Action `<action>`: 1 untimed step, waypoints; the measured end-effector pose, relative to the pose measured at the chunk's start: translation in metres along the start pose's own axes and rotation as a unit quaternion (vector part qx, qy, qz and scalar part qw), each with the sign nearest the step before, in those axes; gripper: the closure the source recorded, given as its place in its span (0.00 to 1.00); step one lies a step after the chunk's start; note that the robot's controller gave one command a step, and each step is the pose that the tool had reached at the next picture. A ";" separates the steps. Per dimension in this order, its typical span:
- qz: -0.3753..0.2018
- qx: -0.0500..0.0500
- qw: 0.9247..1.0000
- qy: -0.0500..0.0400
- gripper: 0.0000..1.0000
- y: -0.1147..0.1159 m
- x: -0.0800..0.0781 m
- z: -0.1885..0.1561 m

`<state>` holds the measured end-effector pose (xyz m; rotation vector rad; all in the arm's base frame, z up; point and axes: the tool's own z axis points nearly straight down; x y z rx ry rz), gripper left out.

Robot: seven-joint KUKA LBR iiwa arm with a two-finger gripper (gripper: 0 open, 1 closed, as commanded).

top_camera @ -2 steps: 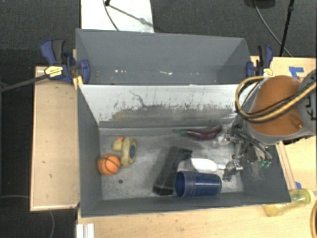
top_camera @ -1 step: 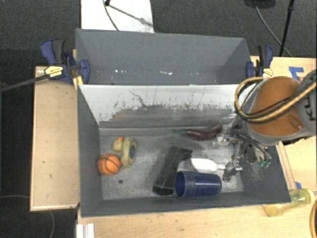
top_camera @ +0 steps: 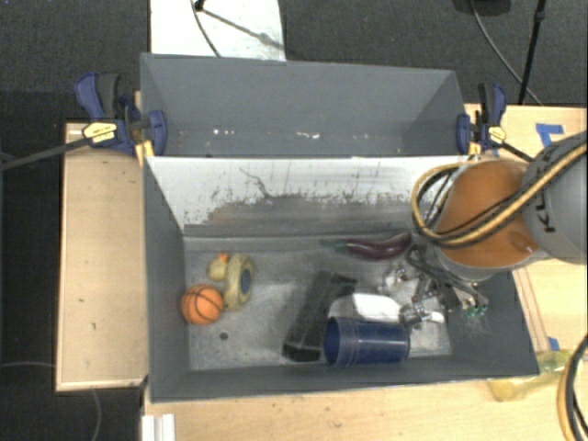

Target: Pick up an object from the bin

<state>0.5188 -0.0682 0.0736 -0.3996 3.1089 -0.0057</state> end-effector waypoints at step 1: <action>0.000 0.000 1.000 0.000 1.00 0.000 0.000 0.000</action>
Offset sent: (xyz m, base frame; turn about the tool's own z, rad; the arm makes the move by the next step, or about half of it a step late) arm 0.0006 -0.0081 0.0423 0.0054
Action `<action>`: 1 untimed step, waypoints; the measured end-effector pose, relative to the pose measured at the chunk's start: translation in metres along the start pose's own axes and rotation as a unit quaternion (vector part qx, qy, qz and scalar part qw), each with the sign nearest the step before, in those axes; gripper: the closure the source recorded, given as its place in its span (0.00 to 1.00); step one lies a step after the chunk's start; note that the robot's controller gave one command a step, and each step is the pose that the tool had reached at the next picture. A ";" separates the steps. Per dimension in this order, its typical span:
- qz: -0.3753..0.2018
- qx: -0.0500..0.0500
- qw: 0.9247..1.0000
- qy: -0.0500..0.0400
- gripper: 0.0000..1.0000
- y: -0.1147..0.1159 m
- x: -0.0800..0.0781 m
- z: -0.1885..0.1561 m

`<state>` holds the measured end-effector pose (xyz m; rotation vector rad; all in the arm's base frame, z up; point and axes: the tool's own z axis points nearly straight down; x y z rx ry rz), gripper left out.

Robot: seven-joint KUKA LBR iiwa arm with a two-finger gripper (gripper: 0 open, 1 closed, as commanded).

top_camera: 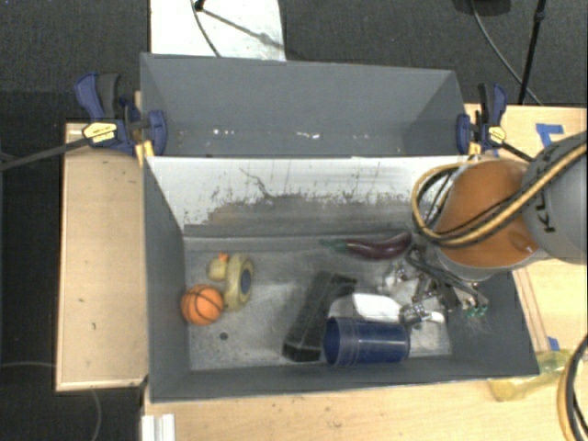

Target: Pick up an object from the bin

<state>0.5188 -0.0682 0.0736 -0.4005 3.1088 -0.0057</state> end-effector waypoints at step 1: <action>0.002 -0.002 1.000 0.002 1.00 -0.008 0.001 -0.067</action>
Offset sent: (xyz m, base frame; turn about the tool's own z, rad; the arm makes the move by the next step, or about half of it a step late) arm 0.0009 -0.0091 0.0808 -0.0022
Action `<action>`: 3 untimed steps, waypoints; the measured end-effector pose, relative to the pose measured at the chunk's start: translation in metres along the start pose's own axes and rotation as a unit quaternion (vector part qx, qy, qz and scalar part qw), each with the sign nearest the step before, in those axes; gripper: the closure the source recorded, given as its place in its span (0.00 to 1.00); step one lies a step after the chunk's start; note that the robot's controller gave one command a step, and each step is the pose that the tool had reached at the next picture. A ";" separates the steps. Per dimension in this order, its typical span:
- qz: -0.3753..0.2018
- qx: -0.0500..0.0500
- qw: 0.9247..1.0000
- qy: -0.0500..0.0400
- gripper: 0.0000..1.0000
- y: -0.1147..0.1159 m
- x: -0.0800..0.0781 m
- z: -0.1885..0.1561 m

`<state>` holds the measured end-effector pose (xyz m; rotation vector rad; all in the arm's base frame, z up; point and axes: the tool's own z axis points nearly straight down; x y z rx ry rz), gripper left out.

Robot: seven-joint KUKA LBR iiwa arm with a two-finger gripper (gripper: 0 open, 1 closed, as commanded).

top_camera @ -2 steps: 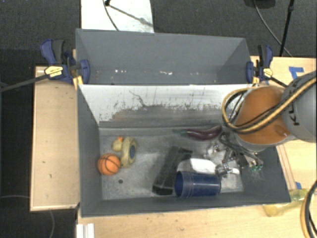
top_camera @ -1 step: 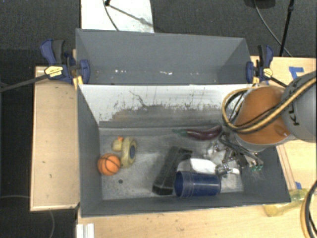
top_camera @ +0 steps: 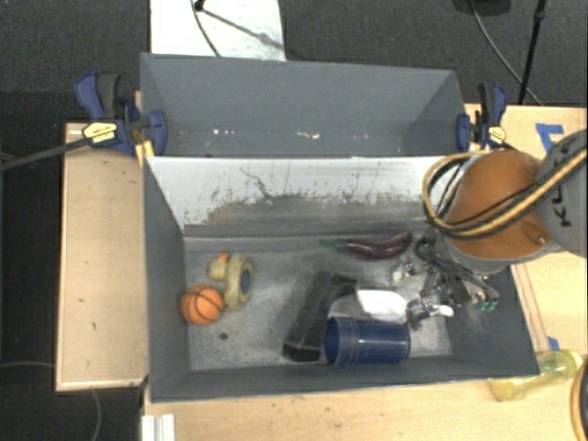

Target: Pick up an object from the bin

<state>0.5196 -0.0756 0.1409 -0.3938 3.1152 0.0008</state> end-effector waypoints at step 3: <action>0.004 -0.001 1.000 0.002 1.00 -0.012 0.007 -0.066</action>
Offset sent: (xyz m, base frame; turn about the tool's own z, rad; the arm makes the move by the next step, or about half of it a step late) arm 0.0000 0.0000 0.0000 0.0000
